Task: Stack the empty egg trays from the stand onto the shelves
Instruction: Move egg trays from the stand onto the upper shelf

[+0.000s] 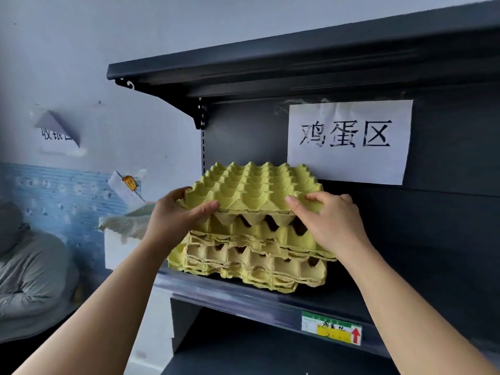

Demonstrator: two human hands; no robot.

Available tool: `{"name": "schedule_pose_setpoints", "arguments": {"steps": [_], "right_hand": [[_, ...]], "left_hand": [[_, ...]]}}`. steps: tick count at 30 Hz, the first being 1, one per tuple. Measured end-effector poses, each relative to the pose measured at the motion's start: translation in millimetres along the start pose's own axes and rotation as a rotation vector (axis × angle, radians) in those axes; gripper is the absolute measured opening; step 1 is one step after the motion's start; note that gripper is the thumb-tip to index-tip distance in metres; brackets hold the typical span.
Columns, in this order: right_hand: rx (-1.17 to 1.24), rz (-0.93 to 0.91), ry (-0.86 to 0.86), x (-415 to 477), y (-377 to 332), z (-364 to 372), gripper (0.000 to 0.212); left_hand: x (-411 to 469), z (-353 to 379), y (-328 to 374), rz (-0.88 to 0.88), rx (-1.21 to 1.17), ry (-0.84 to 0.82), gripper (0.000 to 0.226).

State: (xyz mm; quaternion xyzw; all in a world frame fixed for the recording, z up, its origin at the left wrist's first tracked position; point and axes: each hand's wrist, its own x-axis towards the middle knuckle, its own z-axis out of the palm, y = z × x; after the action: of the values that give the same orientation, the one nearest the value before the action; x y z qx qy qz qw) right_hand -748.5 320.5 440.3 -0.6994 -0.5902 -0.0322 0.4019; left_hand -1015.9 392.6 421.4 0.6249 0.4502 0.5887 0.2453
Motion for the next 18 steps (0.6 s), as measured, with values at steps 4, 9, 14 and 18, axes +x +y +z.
{"name": "schedule_pose_setpoints", "arguments": {"steps": [4,9,14,18], "right_hand": [[-0.085,0.021,0.012,-2,-7,-4,0.078],[-0.166,-0.007,-0.033,-5,-11,-5,0.078],[-0.173,-0.017,-0.017,-8,-8,-4,0.080],[-0.112,-0.053,0.009,-9,-9,-3,0.075]], "left_hand": [[15,7,-11,-0.003,-0.031,-0.043,0.081],[19,3,-21,-0.015,-0.012,-0.084,0.093],[11,6,-18,-0.012,-0.011,-0.037,0.091],[2,8,-12,0.028,0.034,0.030,0.088]]}}
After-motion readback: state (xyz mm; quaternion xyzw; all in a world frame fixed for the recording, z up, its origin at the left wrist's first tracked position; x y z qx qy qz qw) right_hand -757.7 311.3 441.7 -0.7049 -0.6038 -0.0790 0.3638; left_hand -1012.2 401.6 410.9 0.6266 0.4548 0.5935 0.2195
